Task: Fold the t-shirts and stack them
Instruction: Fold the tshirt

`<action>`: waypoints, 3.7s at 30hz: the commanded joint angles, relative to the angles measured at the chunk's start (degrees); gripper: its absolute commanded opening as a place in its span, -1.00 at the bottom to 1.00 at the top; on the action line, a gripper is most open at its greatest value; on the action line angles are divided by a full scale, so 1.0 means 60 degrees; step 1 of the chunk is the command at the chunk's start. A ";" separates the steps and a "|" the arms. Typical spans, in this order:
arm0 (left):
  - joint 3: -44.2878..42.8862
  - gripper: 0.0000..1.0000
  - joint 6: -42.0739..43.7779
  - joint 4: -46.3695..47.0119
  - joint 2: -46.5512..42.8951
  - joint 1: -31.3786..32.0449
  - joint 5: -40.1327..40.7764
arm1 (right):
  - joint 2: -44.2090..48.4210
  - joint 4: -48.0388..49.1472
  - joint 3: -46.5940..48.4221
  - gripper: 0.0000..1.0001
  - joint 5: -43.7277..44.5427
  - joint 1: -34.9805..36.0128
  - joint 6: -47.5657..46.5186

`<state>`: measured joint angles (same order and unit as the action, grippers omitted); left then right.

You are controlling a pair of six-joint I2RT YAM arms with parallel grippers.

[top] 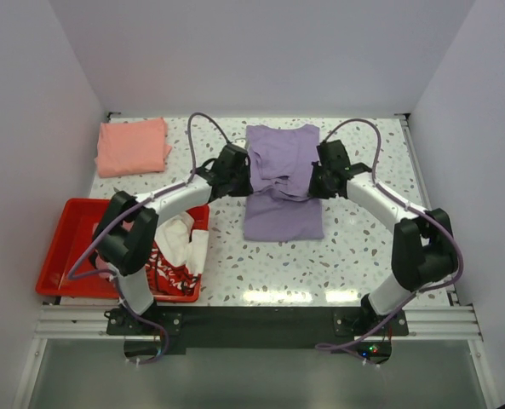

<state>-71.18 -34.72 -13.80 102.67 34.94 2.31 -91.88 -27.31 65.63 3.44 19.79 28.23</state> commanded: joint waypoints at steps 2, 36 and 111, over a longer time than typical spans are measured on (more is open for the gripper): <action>-0.0734 -1.00 0.0381 0.0426 0.0464 -0.0227 -0.0340 | -0.0199 0.0494 0.0503 -1.00 -0.0061 -0.0164 -0.0105; -0.0458 1.00 0.0470 0.0337 -0.0381 -0.0681 -0.0985 | 0.0162 0.0405 0.0915 0.98 -0.1569 -0.0647 -0.0764; 0.4817 -1.00 -0.1098 0.3047 -0.1614 0.0959 -0.0662 | 0.2511 0.1239 -0.4155 0.10 -0.0879 -0.0647 0.0539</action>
<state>-42.85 -42.48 3.09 94.26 40.53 -1.74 -75.48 -23.79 38.68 -2.98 16.08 30.68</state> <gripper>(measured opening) 0.019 0.568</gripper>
